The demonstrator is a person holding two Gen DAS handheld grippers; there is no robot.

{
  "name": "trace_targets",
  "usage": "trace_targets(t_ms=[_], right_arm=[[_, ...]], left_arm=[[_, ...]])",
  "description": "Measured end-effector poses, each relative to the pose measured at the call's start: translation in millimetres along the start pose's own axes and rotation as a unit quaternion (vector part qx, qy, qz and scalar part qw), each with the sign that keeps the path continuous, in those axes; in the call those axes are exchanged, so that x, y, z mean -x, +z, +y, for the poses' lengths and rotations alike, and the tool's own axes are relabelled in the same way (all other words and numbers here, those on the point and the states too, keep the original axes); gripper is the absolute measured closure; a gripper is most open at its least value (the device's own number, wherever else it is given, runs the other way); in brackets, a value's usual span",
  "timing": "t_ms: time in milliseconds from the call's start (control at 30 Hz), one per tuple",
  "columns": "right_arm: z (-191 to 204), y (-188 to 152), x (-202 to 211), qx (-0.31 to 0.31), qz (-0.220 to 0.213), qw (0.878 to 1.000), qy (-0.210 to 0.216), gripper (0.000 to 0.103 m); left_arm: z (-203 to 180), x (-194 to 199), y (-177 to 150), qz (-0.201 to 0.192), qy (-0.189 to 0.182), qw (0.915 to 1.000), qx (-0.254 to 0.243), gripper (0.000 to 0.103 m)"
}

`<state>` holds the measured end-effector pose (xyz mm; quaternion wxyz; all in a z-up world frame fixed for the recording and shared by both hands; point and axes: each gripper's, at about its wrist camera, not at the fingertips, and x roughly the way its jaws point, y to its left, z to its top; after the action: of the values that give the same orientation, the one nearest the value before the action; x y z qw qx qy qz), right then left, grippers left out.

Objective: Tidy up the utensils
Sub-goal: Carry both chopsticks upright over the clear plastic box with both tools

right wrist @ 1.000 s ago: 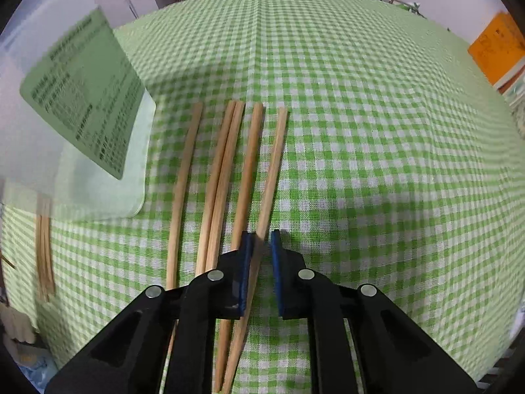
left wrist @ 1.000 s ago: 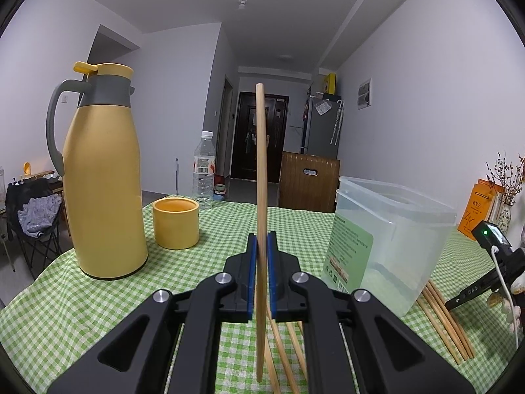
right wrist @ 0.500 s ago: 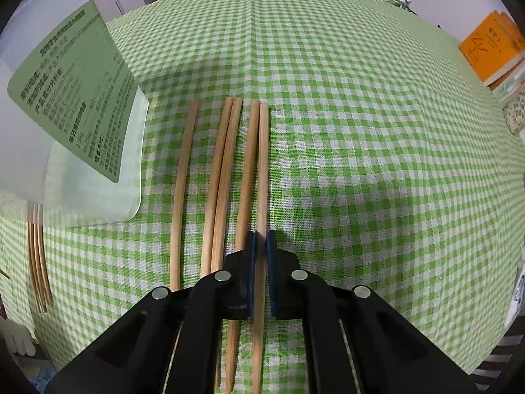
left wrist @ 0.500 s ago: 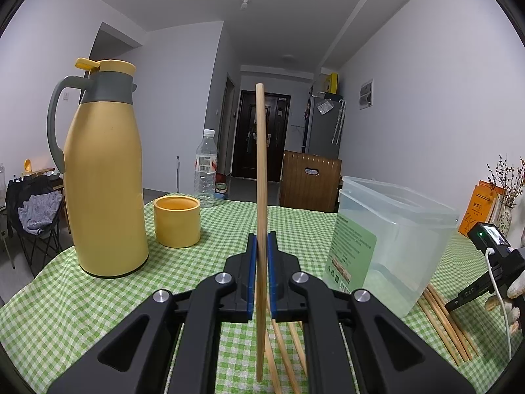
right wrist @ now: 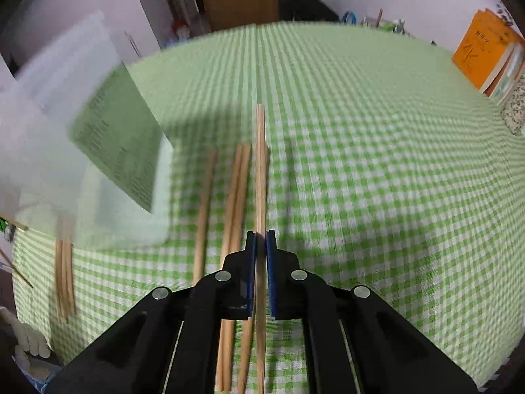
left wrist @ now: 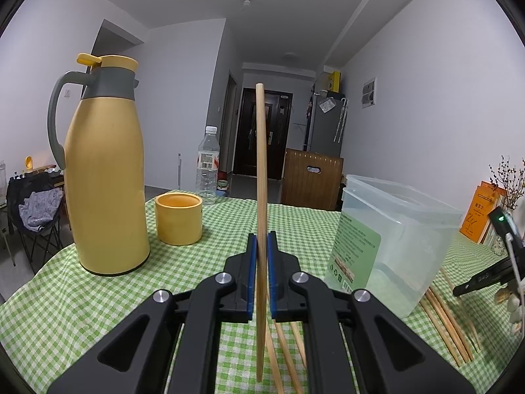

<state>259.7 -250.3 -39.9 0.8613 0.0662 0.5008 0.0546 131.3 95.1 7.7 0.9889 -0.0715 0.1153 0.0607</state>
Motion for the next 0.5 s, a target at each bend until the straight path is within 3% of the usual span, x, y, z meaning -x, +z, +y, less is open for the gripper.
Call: trace_targets(t_ms=[200,433,500], right_arm=[[5.1,-15.4,53.3,0.019,-0.12,0.992,0.019,0.096],[14.1,-36.9,109.9,0.041,-0.258,0.964,0.05,0.096],[24.4,-42.9,117.8,0.048,-0.28,0.957,0.052,0.097]], left_arm=[[1.1,-1.5,0.1,0.002,0.002,1.0,0.002,0.099],[-4.9,-1.5,3.4,0.005,0.002,1.0,-0.005,0.099],[-8.7,2.7,7.5,0.0,0.004,1.0,-0.009,0.099]])
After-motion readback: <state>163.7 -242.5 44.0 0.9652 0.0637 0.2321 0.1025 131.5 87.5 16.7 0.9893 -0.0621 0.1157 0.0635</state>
